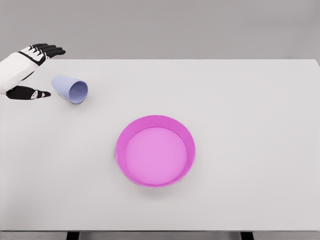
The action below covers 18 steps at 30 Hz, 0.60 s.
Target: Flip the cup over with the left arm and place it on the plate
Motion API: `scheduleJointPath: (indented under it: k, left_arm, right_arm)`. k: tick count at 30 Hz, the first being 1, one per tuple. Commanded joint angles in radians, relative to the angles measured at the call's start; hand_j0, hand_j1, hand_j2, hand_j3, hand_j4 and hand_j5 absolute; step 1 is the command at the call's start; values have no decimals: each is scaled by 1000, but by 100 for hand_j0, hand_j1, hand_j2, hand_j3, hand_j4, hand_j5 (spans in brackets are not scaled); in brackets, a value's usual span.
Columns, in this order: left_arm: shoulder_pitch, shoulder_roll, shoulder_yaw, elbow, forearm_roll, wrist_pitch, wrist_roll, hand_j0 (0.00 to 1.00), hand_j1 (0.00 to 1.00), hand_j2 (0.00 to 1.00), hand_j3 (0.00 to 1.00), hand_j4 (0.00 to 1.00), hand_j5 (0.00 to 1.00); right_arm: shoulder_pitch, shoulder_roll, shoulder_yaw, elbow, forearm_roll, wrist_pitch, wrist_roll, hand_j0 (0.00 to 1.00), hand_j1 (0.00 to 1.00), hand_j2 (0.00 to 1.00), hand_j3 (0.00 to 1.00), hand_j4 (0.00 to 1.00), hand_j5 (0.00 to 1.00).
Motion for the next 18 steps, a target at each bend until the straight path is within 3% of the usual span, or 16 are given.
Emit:
scheduleJointPath:
  k: [1, 13, 18]
  left_arm:
    - [0, 2, -1, 0, 4, 1, 0, 100, 100, 100, 100, 100, 100]
    - [-12, 2, -4, 0, -51, 1, -15, 100, 100, 100, 100, 100, 100]
    - [-38, -12, -30, 20, -134, 1, -52, 100, 100, 100, 100, 100, 100]
  right_arm:
    - [0, 0, 1, 0, 1, 0, 0, 100, 100, 100, 100, 100, 100]
    - [2, 0, -1, 2, -1, 0, -1, 100, 100, 100, 100, 100, 100]
    - [2, 0, -1, 2, -1, 0, -1, 100, 100, 100, 100, 100, 100]
